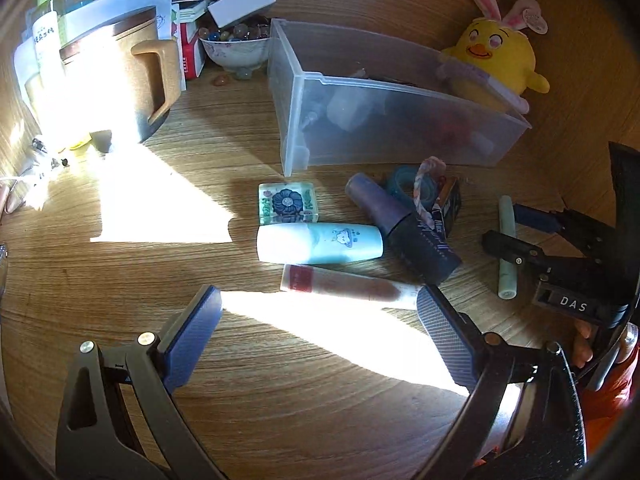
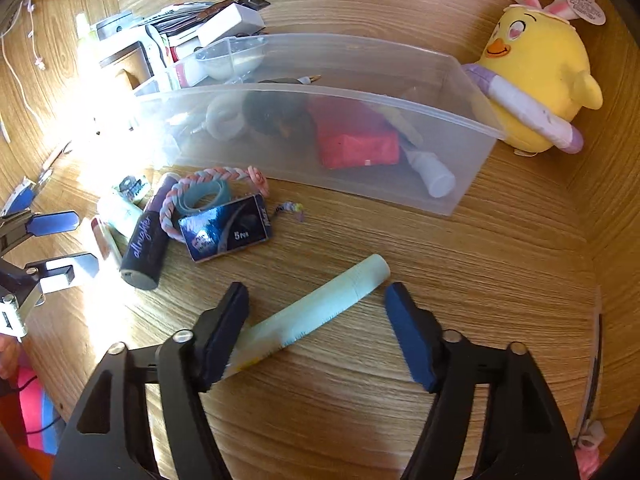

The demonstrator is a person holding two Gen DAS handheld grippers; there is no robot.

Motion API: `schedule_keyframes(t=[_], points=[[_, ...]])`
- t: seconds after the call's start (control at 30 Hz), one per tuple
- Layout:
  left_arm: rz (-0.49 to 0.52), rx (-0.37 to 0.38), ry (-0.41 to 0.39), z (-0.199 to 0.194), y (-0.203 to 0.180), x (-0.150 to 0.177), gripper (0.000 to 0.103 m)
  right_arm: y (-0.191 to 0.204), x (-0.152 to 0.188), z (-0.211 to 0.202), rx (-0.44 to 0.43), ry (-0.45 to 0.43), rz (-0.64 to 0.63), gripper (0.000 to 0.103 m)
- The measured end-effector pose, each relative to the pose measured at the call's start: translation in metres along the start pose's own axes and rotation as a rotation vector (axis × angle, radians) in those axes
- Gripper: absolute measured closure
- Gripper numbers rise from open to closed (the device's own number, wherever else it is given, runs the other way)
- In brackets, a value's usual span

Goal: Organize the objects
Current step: 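Grasp the pale green stick with right tool while left tool reaches the white-pink tube, then close left tool on the white-pink tube and lift it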

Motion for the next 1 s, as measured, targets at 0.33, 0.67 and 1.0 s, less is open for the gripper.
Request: schedule_keyframes(t=[0.33, 0.67, 1.0], points=[[0.069, 0.02, 0.039, 0.01, -0.023, 0.005, 0.004, -0.007, 0.012, -0.013, 0.02, -0.017, 0.002, 0.074], [0.114, -0.065, 0.0, 0.016, -0.03, 0.01, 0.005, -0.019, 0.021, -0.02, 0.016, -0.048, 0.041, 0.089], [0.096, -0.102, -0.051, 0.003, -0.024, 0.012, 0.019, -0.023, 0.019, -0.032, -0.003, -0.101, 0.082, 0.089]])
Point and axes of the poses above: each gripper's, at about its wrist camera, not at the fingertips, and z roughly the way its jaws point, y to its left, x to its underside, the point moved 5 cm from there along z, roughly the way its jaws point, and after that the axes turned 10 degrees about -z, right-handed, at the moved point
